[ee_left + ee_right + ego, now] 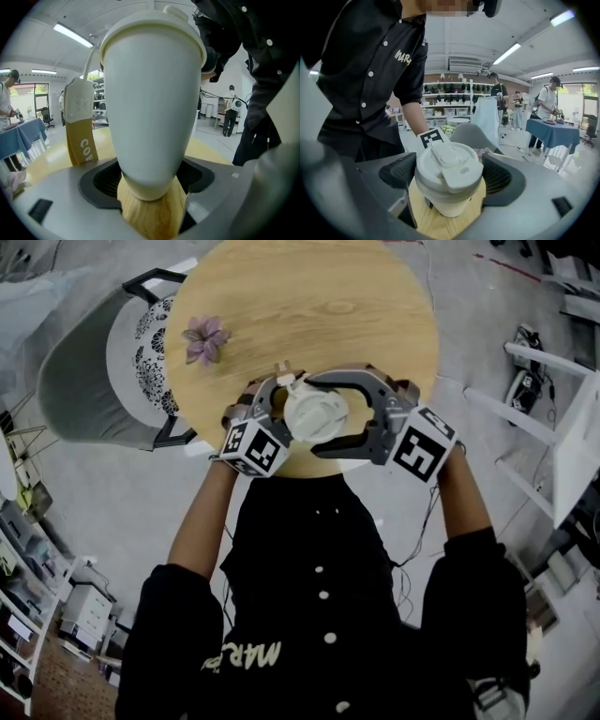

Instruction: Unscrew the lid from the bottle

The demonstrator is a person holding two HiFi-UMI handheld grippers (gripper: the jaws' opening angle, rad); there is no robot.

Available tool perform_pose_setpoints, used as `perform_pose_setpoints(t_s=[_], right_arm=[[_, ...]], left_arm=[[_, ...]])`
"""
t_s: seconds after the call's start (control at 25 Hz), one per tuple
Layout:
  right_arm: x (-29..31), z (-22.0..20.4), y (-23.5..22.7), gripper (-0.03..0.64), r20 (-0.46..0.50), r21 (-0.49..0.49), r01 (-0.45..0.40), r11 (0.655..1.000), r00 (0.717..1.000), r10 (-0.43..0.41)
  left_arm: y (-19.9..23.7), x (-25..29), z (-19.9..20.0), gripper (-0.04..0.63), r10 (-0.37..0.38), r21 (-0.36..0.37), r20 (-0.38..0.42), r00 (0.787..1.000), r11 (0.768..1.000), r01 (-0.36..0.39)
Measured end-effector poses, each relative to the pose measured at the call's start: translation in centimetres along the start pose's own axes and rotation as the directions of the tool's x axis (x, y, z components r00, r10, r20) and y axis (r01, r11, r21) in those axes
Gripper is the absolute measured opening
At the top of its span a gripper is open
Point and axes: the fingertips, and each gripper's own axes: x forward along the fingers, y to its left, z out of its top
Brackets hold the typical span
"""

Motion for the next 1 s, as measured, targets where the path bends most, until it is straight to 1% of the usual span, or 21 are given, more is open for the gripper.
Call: perform_pose_setpoints(t_s=[0.08, 0.2, 0.32, 0.36, 0.44, 0.48, 0.52, 0.56, 0.64, 0.72, 0.76, 0.84, 0.88, 0.92, 0.96, 1.0], right_arm=[[0.1, 0.0, 0.0, 0.442, -0.009, -0.007, -0.012, 1.000, 1.000, 0.012], [0.1, -0.1, -0.1, 0.445, -0.005, 0.004, 0.018, 1.000, 1.000, -0.018], [-0.3, 0.5, -0.3, 0.453, 0.046, 0.036, 0.059, 0.998, 0.997, -0.061], [-0.6, 0.7, -0.4, 0.454, 0.066, 0.057, 0.085, 0.995, 0.994, -0.089], [-1.1, 0.7, -0.7, 0.459, 0.079, 0.117, 0.181, 0.976, 0.978, -0.191], [-1.3, 0.4, -1.0, 0.469, 0.071, 0.146, 0.248, 0.958, 0.963, -0.261], [-1.4, 0.2, -1.2, 0.480, 0.059, 0.173, 0.319, 0.932, 0.941, -0.333], [-1.4, -0.1, -1.5, 0.483, 0.045, 0.196, 0.384, 0.902, 0.915, -0.400], [-1.2, -0.4, -1.6, 0.489, 0.022, 0.235, 0.486, 0.842, 0.863, -0.504], [-0.9, -0.4, -1.6, 0.489, 0.015, 0.252, 0.551, 0.795, 0.820, -0.573], [-0.6, -0.4, -1.6, 0.488, 0.015, 0.253, 0.572, 0.780, 0.804, -0.594], [-0.2, -0.2, -1.7, 0.482, 0.023, 0.234, 0.598, 0.767, 0.785, -0.619], [-0.2, -0.1, -1.8, 0.451, 0.031, 0.216, 0.598, 0.772, 0.786, -0.617], [-0.3, 0.1, -1.9, 0.451, 0.043, 0.195, 0.581, 0.790, 0.799, -0.599], [-0.2, 0.2, -1.8, 0.451, 0.058, 0.166, 0.546, 0.821, 0.826, -0.561], [-0.2, 0.3, -1.6, 0.451, 0.075, 0.127, 0.490, 0.862, 0.862, -0.501]], left_arm=[[0.0, 0.0, -0.1, 0.357, -0.001, -0.001, 0.003, 1.000, 1.000, 0.001], [0.1, 0.0, -0.1, 0.357, -0.001, 0.001, 0.005, 1.000, 1.000, 0.001], [0.0, 0.1, 0.0, 0.357, 0.000, 0.001, 0.008, 1.000, 1.000, 0.000], [0.0, 0.1, 0.0, 0.359, 0.000, 0.001, 0.009, 1.000, 1.000, 0.000], [0.0, 0.1, -0.1, 0.359, 0.002, 0.000, 0.011, 1.000, 1.000, -0.002], [0.0, 0.1, -0.1, 0.359, 0.002, -0.001, 0.012, 1.000, 1.000, -0.002], [0.1, 0.1, -0.1, 0.359, 0.003, -0.001, 0.013, 1.000, 1.000, -0.003], [0.1, 0.0, 0.0, 0.359, 0.004, -0.002, 0.013, 1.000, 1.000, -0.004], [0.1, 0.0, 0.0, 0.359, 0.005, -0.002, 0.013, 1.000, 1.000, -0.005], [0.1, 0.1, 0.1, 0.359, 0.006, -0.003, 0.016, 1.000, 1.000, -0.006], [0.1, 0.1, 0.0, 0.359, 0.006, -0.004, 0.017, 1.000, 1.000, -0.006], [0.0, 0.0, 0.0, 0.358, 0.005, -0.003, 0.018, 1.000, 1.000, -0.005], [0.0, 0.0, 0.1, 0.359, 0.003, -0.002, 0.018, 1.000, 1.000, -0.003], [0.0, 0.0, 0.1, 0.359, -0.002, 0.001, 0.018, 1.000, 1.000, 0.002], [0.0, 0.0, 0.2, 0.358, -0.007, 0.004, 0.020, 1.000, 1.000, 0.007], [0.0, 0.0, 0.2, 0.359, -0.013, 0.008, 0.023, 1.000, 1.000, 0.013]])
